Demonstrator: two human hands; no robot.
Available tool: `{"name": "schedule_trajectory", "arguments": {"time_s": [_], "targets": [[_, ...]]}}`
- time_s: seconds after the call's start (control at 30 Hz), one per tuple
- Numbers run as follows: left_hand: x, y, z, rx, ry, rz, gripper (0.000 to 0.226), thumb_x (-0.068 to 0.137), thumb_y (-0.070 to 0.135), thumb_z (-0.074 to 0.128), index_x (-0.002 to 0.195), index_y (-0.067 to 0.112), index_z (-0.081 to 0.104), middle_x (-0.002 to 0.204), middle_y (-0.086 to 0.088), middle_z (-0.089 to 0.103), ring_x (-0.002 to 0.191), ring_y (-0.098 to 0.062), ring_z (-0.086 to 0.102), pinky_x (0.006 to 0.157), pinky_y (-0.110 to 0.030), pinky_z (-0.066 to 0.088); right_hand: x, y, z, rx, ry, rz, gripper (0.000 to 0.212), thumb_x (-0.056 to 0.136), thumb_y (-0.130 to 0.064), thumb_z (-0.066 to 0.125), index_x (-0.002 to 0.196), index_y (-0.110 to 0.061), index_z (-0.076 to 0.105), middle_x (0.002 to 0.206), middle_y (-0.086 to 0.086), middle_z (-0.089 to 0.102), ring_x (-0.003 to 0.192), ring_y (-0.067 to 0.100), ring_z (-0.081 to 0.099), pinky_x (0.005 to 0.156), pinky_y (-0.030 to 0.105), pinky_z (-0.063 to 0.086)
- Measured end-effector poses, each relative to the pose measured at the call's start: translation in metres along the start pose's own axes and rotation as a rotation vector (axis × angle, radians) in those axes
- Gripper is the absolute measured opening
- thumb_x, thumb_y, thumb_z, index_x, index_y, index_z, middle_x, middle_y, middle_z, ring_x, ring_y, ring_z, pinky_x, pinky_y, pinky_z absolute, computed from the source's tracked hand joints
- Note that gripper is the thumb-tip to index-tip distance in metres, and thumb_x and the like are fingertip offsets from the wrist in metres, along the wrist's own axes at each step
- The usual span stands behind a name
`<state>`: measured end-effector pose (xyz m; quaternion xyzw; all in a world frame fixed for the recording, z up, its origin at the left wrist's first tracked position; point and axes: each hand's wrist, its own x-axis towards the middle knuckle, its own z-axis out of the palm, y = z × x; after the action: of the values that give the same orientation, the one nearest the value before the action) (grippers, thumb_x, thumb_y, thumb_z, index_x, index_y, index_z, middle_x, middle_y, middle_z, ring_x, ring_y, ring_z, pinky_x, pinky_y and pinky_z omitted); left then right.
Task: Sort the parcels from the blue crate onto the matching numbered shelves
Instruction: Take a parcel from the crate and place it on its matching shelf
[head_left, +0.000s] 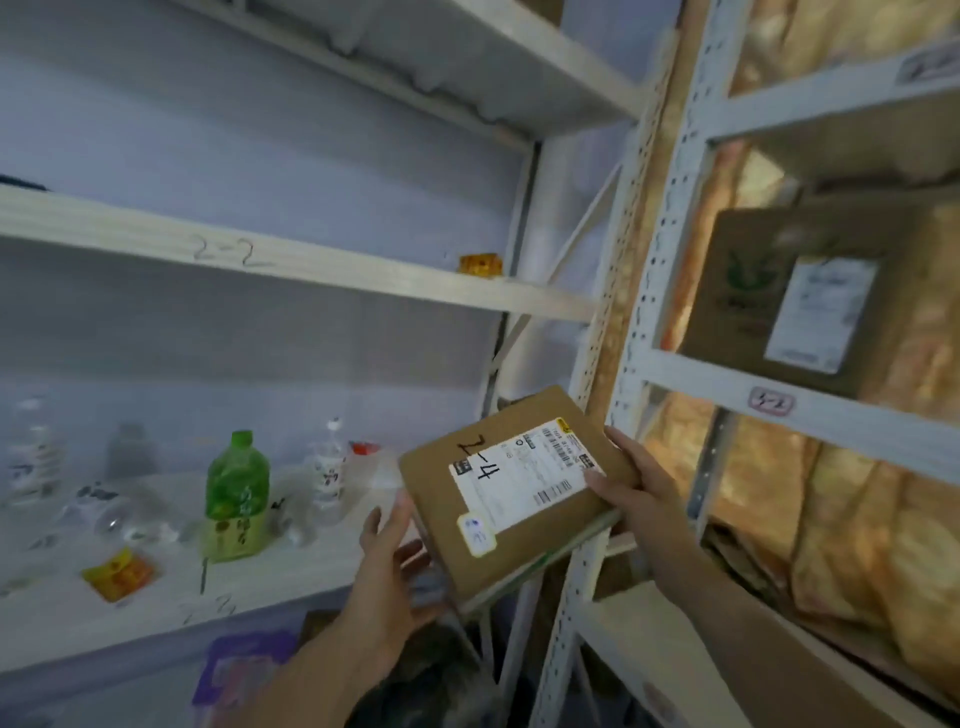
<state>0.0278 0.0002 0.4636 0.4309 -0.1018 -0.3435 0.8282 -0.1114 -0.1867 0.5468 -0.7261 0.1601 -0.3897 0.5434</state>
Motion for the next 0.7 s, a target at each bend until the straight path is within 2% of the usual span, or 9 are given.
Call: {"name": "schedule_trajectory", "arguments": {"time_s": [0.07,0.13,0.23,0.3,0.4,0.47,0.5,0.6,0.7], "targets": [[-0.007,0.025,0.032,0.005,-0.108,-0.044,0.087,0.055,0.069,0.064,0.135,0.046,0.037,0.128,-0.012,0.054,0.115,-0.035,0.053,0.079,-0.066,0.049,0.007,-0.049,-0.026,-0.034,-0.022,-0.096,0.047,0.082,-0.008,0.069,0.12,-0.034,0.057,0.114,-0.016,0.056,0.095,0.001,0.058,0.065,0.011,0.05],[-0.017,0.042,0.069,0.013,-0.302,-0.091,0.082,0.053,0.068,0.069,0.126,0.035,0.055,0.12,-0.014,0.063,0.11,-0.035,0.059,0.08,-0.062,0.05,0.008,-0.092,-0.054,-0.054,-0.027,-0.165,0.045,0.082,-0.007,0.069,0.116,-0.034,0.059,0.114,-0.013,0.06,0.09,-0.002,0.062,0.065,0.009,0.051],[-0.042,0.055,0.134,0.021,-0.509,-0.074,0.064,0.057,0.048,0.083,0.115,0.03,0.063,0.08,-0.01,0.071,0.07,-0.027,0.069,0.073,-0.051,0.052,-0.004,-0.149,-0.097,-0.051,0.001,-0.222,0.055,0.082,-0.005,0.069,0.128,-0.032,0.053,0.123,-0.008,0.058,0.097,0.001,0.062,0.071,0.014,0.054],[-0.055,0.057,0.179,-0.008,-0.438,0.016,0.068,0.061,0.035,0.081,0.122,0.035,0.051,0.073,-0.011,0.067,0.057,-0.026,0.064,0.069,-0.05,0.05,-0.016,-0.181,-0.119,-0.026,0.045,-0.277,0.07,0.083,-0.011,0.068,0.141,-0.037,0.035,0.133,-0.015,0.048,0.108,-0.003,0.056,0.077,0.013,0.052],[-0.08,0.057,0.25,-0.158,-0.359,0.1,0.072,0.069,0.037,0.071,0.134,0.034,0.042,0.11,-0.015,0.066,0.092,-0.037,0.064,0.069,-0.055,0.054,-0.037,-0.215,-0.137,-0.024,0.16,-0.327,0.088,0.077,-0.036,0.071,0.144,-0.047,0.015,0.143,-0.023,0.03,0.128,-0.009,0.036,0.099,0.02,0.042],[-0.1,0.054,0.293,-0.267,-0.399,0.106,0.08,0.071,0.044,0.067,0.142,0.029,0.035,0.137,-0.018,0.051,0.118,-0.045,0.052,0.083,-0.06,0.051,-0.049,-0.226,-0.144,-0.028,0.137,-0.205,0.105,0.071,-0.05,0.072,0.149,-0.039,0.003,0.154,-0.011,0.024,0.139,0.008,0.031,0.109,0.036,0.035],[-0.11,0.051,0.312,-0.282,-0.441,0.129,0.083,0.069,0.047,0.066,0.143,0.028,0.035,0.138,-0.016,0.051,0.12,-0.043,0.052,0.088,-0.059,0.05,-0.055,-0.229,-0.145,-0.012,0.091,-0.126,0.109,0.07,-0.053,0.073,0.15,-0.036,0.0,0.152,-0.007,0.032,0.134,0.011,0.041,0.104,0.037,0.039],[-0.132,0.039,0.353,-0.287,-0.524,0.23,0.078,0.069,0.045,0.07,0.139,0.036,0.035,0.132,-0.006,0.057,0.116,-0.034,0.057,0.093,-0.058,0.048,-0.07,-0.237,-0.154,-0.01,0.047,-0.095,0.099,0.068,-0.049,0.08,0.144,-0.033,0.018,0.119,-0.014,0.061,0.09,-0.002,0.067,0.061,0.016,0.052],[-0.151,0.029,0.377,-0.254,-0.614,0.265,0.059,0.071,0.035,0.071,0.125,0.036,0.048,0.11,-0.002,0.071,0.108,-0.028,0.062,0.09,-0.053,0.052,-0.082,-0.243,-0.185,-0.04,0.158,-0.185,0.082,0.069,-0.039,0.082,0.135,-0.035,0.034,0.111,-0.009,0.068,0.093,0.01,0.068,0.063,0.02,0.054]]}}
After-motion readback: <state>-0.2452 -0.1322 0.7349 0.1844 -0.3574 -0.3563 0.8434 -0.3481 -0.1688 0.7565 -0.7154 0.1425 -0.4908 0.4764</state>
